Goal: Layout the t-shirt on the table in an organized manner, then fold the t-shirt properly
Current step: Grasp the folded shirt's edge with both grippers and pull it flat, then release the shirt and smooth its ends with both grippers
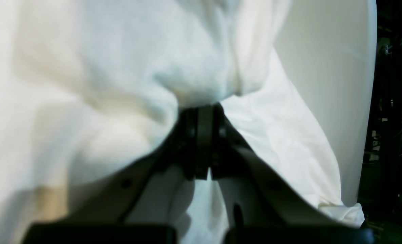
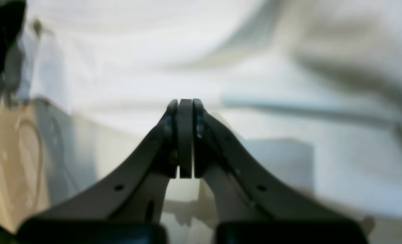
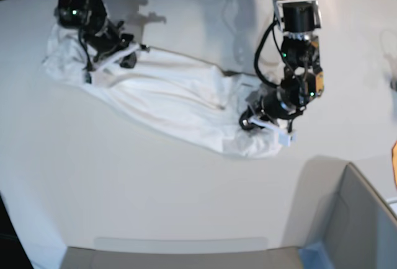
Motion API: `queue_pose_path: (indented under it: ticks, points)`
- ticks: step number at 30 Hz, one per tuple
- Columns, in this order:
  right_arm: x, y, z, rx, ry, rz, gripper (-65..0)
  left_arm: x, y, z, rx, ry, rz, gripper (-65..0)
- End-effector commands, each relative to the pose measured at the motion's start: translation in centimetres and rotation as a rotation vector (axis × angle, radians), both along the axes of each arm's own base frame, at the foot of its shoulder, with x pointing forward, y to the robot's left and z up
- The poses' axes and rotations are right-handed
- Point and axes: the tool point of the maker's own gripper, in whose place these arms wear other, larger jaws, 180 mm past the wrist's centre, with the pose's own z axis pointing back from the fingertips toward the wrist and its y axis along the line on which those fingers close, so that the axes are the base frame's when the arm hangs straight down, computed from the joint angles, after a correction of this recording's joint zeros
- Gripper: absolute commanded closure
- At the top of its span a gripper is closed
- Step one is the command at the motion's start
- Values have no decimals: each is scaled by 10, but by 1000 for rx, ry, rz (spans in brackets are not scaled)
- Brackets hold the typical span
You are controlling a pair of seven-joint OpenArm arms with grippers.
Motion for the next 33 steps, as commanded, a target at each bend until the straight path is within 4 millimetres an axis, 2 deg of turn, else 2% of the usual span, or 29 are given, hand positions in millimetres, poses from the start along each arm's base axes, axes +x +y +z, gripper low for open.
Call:
queue_pose_path:
  ticks: [1,4,9,13,16,18,23,29,33]
  points:
    - [11,0,14,1,-59,0,0,-24,22,-26,115,115,7,0]
    - [19,-3,18,14,-64,-39,0,-33,22,-32,115,134,6,0]
    - [18,-11,14,42,-22,-148,-12,-35,22,-33,116,138,6,0]
    - [9,-21,7,37,14,-204,-162,-36,22,-33,116,139,6,0]
    - [6,-54,11,34,7,-309,-242,-36,22,-33,116,142,4,0]
    - [5,-71,15,76,-5,-369,-248,-36,22,-33,116,142,2,0]
    - [-5,-95,25,201,-21,-468,-247,-37,20,-34,116,143,-5,0]
    - [-38,-92,12,282,58,-495,-247,-37,20,-34,116,144,-6,0]
    - [-42,-93,-1,276,87,-522,-247,-38,21,-34,115,147,0,0]
